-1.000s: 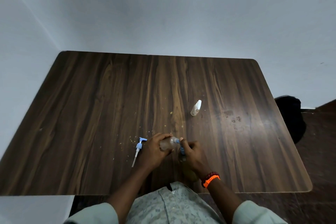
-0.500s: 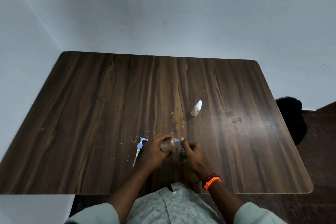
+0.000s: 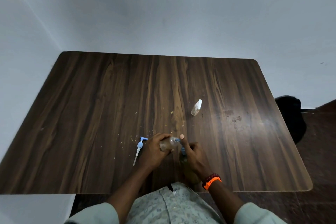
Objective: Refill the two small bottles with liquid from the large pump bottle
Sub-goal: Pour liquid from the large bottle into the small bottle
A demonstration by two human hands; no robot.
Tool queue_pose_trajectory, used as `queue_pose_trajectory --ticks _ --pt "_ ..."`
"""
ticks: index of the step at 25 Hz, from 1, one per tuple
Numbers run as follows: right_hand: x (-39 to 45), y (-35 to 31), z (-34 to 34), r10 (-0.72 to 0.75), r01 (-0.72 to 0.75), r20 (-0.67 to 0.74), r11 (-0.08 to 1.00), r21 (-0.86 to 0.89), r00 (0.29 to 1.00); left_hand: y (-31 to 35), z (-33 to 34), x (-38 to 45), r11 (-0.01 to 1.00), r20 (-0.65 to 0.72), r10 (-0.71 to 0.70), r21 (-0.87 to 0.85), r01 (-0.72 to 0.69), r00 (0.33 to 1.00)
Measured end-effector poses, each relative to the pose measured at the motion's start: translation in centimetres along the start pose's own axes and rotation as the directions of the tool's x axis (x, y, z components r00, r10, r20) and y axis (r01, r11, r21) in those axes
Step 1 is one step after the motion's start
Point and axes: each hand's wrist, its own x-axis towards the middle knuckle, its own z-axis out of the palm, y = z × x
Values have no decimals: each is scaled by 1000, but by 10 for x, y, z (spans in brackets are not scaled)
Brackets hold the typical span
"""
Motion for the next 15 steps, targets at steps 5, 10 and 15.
queue_pose_trajectory --ticks 5,10,15 --pt "0 0 2 26 -27 -23 999 -45 999 -3 0 1 1000 -12 -1 11 1 1000" --pt "1 -3 1 66 -67 -15 996 -62 998 -2 -2 2 1000 12 5 28 -5 1000" --pt "0 -9 0 8 -8 41 1000 -15 999 -4 -4 5 1000 1 1 27 -1 1000"
